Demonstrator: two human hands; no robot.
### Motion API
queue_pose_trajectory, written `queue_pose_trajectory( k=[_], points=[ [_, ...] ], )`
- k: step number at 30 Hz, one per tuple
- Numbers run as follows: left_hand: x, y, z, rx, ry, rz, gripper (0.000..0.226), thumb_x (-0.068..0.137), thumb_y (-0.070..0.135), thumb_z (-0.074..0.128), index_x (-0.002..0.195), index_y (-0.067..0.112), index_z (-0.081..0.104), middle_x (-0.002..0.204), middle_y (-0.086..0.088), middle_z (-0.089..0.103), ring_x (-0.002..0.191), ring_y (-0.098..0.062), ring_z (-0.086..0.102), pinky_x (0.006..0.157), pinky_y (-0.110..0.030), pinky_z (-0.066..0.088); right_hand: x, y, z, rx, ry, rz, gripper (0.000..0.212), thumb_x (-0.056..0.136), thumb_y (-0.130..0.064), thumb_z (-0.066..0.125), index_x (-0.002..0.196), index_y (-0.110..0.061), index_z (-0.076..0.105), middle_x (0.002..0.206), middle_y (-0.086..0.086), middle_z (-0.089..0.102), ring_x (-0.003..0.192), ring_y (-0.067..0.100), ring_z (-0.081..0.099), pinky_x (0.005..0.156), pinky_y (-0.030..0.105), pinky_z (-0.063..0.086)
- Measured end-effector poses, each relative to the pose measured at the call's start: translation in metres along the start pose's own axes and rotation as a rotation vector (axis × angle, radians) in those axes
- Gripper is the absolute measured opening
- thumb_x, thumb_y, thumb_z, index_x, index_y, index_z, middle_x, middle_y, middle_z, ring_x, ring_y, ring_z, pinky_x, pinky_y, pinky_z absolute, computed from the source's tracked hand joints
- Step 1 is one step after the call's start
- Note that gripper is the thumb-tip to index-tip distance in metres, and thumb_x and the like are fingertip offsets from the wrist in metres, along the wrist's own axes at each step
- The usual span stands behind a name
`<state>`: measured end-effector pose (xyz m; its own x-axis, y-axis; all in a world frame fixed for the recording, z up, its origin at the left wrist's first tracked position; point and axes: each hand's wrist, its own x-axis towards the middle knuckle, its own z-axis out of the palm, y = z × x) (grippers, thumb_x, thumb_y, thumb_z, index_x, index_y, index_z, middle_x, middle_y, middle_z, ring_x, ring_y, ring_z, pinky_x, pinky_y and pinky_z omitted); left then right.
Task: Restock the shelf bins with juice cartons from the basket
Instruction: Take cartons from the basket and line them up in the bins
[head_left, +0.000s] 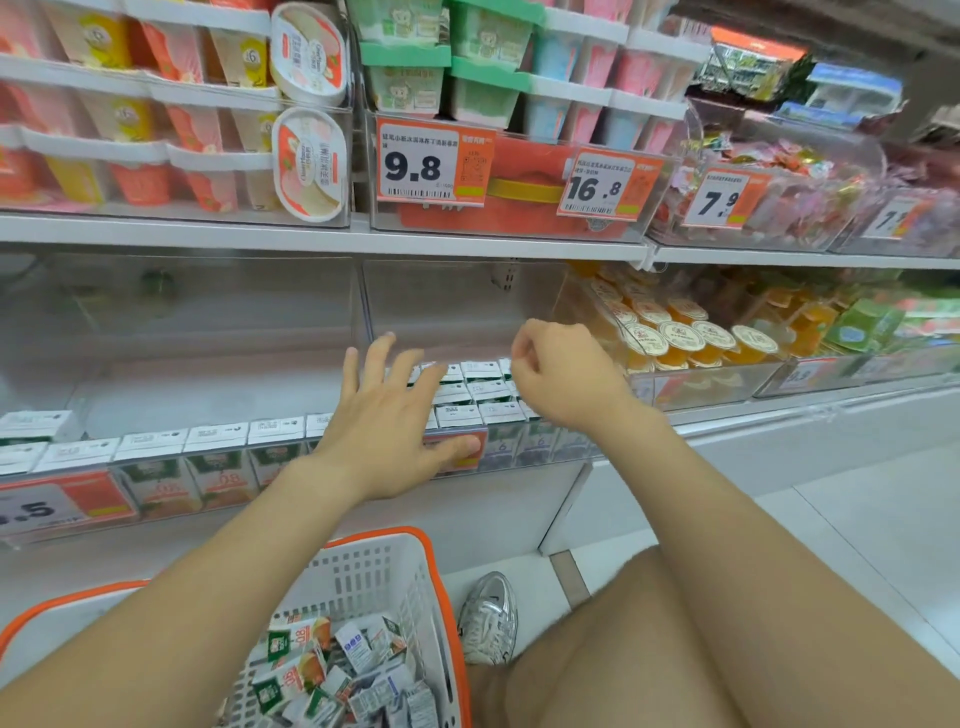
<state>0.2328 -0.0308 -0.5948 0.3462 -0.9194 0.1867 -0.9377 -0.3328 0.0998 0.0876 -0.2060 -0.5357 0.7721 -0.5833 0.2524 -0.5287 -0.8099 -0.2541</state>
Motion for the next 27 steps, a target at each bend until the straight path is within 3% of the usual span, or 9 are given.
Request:
queue_pose_trajectory(
  k=[1,3,5,7,11,15,21,24,27],
  points=[
    [-0.008,-0.001,-0.001,-0.108,0.083,0.023,0.087,0.091,0.081,0.034,0.155,0.022,0.040,0.161,-0.007,0.034,0.157,-0.035,0.007,0.127,-0.062,0.007,-0.011,-0.016,-0.001,0.030,-0.028,0.001,0.022,0.088,-0.026,0.046,0.088,-0.018,0.066,0.079,0.004,0.069,0.073,0.027,0.065,0.066,0.042,0.060],
    [-0.035,-0.004,-0.003,-0.247,0.339,0.094,0.053,0.097,0.044,0.058,0.140,0.014,0.054,0.150,-0.011,0.046,0.149,-0.035,0.030,0.123,-0.058,0.025,-0.030,-0.047,0.004,0.043,-0.184,-0.017,0.025,0.078,-0.025,0.045,0.069,-0.011,0.063,0.066,0.007,0.066,0.066,0.028,0.063,0.062,0.040,0.059],
    [-0.069,-0.012,0.001,-0.256,0.595,0.130,0.022,0.092,0.009,0.062,0.114,0.006,0.065,0.123,-0.012,0.059,0.119,-0.035,0.053,0.099,-0.051,0.044,-0.049,-0.075,0.019,0.014,-0.467,-0.088,0.023,0.076,-0.020,0.049,0.057,-0.008,0.053,0.058,0.010,0.057,0.059,0.030,0.055,0.058,0.036,0.053],
    [-0.104,-0.027,0.013,-0.216,0.634,0.112,0.013,0.087,0.001,0.057,0.097,0.005,0.066,0.101,-0.009,0.061,0.093,-0.031,0.055,0.078,-0.045,0.044,-0.066,-0.101,0.041,0.001,-0.724,-0.197,0.027,0.081,-0.016,0.050,0.055,-0.012,0.043,0.055,0.009,0.044,0.055,0.029,0.042,0.057,0.039,0.043],
    [-0.158,-0.067,0.060,-0.250,0.208,-0.014,0.008,0.091,0.016,0.052,0.092,0.020,0.059,0.078,0.005,0.060,0.065,-0.022,0.052,0.056,-0.035,0.038,-0.092,-0.141,0.095,-0.078,-0.935,-0.343,0.032,0.097,-0.014,0.049,0.066,-0.012,0.040,0.063,0.009,0.040,0.066,0.027,0.036,0.059,0.039,0.034],
    [-0.187,-0.092,0.118,-0.243,-0.283,-0.166,0.015,0.101,0.023,0.048,0.104,0.026,0.062,0.090,0.004,0.068,0.077,-0.021,0.059,0.063,-0.036,0.049,-0.111,-0.161,0.148,-0.180,-1.091,-0.379,0.024,0.097,-0.007,0.051,0.074,-0.011,0.044,0.068,0.007,0.041,0.061,0.025,0.034,0.056,0.036,0.034],
    [-0.223,-0.086,0.194,-0.307,-0.606,-0.264,0.009,0.097,0.022,0.052,0.096,0.025,0.061,0.094,0.001,0.066,0.084,-0.023,0.063,0.072,-0.039,0.057,-0.126,-0.150,0.202,-0.345,-1.186,-0.369,0.035,0.096,-0.005,0.061,0.068,-0.014,0.041,0.070,0.004,0.046,0.059,0.021,0.041,0.056,0.032,0.038],
    [-0.234,-0.078,0.224,-0.372,-0.696,-0.309,0.009,0.101,0.034,0.060,0.100,0.025,0.062,0.097,0.003,0.065,0.088,-0.021,0.063,0.079,-0.039,0.057,-0.134,-0.129,0.227,-0.386,-1.208,-0.315,0.037,0.093,-0.003,0.068,0.070,-0.015,0.041,0.074,0.004,0.047,0.061,0.020,0.046,0.059,0.033,0.043],
    [-0.241,-0.075,0.245,-0.413,-0.732,-0.367,0.025,0.105,0.045,0.056,0.113,0.022,0.061,0.107,0.000,0.065,0.097,-0.021,0.063,0.086,-0.039,0.056,-0.135,-0.117,0.238,-0.378,-1.199,-0.252,0.016,0.091,0.003,0.065,0.089,-0.010,0.056,0.092,0.008,0.055,0.074,0.024,0.056,0.068,0.037,0.051]
  ],
)
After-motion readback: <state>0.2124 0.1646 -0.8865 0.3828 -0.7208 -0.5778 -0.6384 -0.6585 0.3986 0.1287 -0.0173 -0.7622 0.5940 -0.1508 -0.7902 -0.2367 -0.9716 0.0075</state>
